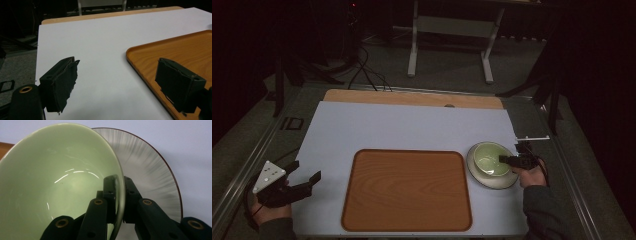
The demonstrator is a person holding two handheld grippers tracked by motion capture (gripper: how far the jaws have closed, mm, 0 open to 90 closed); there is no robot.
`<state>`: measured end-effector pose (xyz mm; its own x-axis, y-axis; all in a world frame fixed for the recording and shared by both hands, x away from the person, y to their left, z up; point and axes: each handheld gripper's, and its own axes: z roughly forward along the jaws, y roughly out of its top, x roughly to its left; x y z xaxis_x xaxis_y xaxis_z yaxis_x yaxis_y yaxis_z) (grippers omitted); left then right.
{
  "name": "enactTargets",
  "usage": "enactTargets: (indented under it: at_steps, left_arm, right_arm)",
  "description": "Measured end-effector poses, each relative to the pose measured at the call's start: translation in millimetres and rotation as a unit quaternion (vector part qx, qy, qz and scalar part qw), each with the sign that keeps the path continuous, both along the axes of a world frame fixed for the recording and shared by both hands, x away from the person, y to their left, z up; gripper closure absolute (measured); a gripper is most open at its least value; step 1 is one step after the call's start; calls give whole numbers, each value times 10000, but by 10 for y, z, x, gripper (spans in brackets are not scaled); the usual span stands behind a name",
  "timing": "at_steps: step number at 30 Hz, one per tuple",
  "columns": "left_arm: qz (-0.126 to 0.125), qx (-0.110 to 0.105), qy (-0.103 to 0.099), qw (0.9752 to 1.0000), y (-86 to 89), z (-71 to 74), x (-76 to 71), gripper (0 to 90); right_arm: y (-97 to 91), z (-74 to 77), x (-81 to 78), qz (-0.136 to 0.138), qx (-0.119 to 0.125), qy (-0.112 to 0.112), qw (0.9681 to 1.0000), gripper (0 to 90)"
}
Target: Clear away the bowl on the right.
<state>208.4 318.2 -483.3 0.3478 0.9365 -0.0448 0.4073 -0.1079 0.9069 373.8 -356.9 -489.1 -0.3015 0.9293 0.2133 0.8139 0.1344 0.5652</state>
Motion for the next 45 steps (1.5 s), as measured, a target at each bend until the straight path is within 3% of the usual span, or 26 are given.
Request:
enactTargets:
  at_steps: [17,23,45]
  left_arm:
    - [-16,-34,-51,10000,-1,3,-5,173]
    - [-29,-24,-55,10000,-2,4,-6,173]
    - [-18,-16,-67,10000,-1,5,-7,173]
  right_arm:
    - [61,109,-73,72,-56,-234,9997,827]
    - [74,146,-88,103,66,-278,9995,827]
    - [213,308,-114,297,94,-470,9984,825]
